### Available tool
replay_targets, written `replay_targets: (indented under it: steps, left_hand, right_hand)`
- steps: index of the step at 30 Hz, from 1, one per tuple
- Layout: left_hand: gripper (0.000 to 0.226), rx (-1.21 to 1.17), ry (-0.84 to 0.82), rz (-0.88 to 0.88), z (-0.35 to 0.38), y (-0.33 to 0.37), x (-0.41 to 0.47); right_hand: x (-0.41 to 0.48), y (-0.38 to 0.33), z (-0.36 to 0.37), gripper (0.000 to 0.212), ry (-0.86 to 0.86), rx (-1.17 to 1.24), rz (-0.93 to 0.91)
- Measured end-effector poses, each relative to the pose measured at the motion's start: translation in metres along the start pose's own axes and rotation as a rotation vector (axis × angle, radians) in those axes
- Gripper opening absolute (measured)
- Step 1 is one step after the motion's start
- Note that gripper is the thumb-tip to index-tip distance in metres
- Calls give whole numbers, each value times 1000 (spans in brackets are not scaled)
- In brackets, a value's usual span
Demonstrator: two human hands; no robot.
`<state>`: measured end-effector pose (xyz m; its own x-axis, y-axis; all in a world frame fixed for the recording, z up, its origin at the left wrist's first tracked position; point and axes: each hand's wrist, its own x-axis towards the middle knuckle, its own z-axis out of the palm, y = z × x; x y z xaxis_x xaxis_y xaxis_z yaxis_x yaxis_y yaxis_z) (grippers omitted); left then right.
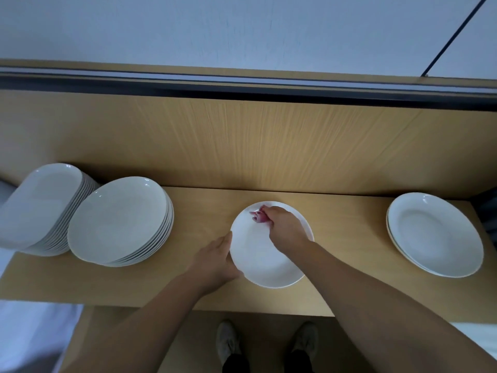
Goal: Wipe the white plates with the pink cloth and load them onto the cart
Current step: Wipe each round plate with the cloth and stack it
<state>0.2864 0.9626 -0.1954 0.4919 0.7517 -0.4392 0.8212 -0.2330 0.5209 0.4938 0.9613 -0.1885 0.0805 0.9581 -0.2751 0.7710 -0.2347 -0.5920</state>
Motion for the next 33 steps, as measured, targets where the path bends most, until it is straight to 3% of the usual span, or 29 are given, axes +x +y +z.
replay_targets:
  steps: [5, 8, 16, 22, 27, 30, 33]
  left_hand:
    - [84, -3, 28, 35, -4, 3, -2]
    - [83, -43, 51, 47, -1, 1, 1]
    - [94, 163, -12, 14, 3, -8, 7]
    - [88, 186, 19, 37, -4, 0, 2]
    - [99, 258, -3, 2, -2, -3, 4]
    - [96, 345, 38, 54, -3, -1, 2]
    - [77, 438, 58, 209, -3, 1, -2]
  right_hand:
    - [8, -13, 38, 60, -76, -355, 38]
    - [3, -20, 50, 58, -59, -395, 2]
    - [-32, 1, 60, 42, -97, -488, -414]
    - [-49, 22, 24, 42, -365, -653, -652]
    - [-52, 52, -10, 46, -545, -542, -634]
    - [-43, 53, -26, 38, -509, -490, -616]
    - [-18, 46, -34, 43, -321, -513, -751]
